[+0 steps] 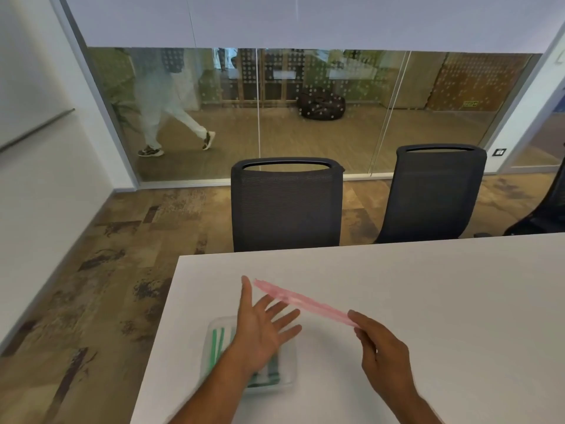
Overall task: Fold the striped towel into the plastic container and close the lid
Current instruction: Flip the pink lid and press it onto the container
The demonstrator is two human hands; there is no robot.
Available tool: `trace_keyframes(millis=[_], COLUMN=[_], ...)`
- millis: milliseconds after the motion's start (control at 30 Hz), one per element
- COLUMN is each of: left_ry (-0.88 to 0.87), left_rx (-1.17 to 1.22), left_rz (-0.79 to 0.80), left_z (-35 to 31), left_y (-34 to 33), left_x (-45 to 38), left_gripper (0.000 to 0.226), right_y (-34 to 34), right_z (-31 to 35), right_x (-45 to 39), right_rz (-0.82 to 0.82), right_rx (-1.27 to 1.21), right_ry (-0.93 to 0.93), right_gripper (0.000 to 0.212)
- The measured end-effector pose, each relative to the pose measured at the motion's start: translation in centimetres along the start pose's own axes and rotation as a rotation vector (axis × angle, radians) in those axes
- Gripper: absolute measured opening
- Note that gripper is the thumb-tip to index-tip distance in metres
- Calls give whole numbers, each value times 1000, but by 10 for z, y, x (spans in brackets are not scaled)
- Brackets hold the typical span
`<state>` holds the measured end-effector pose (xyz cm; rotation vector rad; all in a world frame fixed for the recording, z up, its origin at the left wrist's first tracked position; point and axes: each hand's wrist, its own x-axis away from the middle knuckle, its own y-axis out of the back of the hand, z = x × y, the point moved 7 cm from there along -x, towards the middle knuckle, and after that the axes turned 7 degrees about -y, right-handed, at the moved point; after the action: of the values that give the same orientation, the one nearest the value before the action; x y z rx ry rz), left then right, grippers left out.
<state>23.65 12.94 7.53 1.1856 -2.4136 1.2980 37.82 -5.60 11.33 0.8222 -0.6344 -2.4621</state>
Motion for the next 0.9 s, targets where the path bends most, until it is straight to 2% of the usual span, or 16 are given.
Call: trace_keyframes(millis=[67,133,267,333,367,467,533,600,800,900], left_ry=[-56,-94,-129,-133,-141,-172,-189,-209,-364,-385], left_rx=[-15,-14,-119,-180,-205,-310,-417,-513,-881,-998], left_rz=[54,24,-112,-144,-152,-163,-169,-181,-320,-401], left_z=[-18,-31,-46,-49,-52,-58,-59,-58,-62,-58], left_y=[4,14,41,54,58,71,80,88,112,127], left_x=[5,10,17,17,17,19,21,22,19,13], left_gripper=[75,58,33,28,27,25,25,26,30,39], right_y=[-4,-9,-22,-27,-30,-54,-82,-100,-125,-136], right_z=[15,22,31,34,33,12,6,8,4,1], right_x=[4,7,16,16,13,14,20,26,49,58], right_rz=[-35,-42,62,144,164,210,298,373,358,398], right_rx=[56,114,63,-82,-144,-461,-664,-676,-519,-341], right_ry=[161,274,326,196,59,-534,-796,-815,-825,-831], right_gripper=[30,33,24,25,30,48,53,52,33,42])
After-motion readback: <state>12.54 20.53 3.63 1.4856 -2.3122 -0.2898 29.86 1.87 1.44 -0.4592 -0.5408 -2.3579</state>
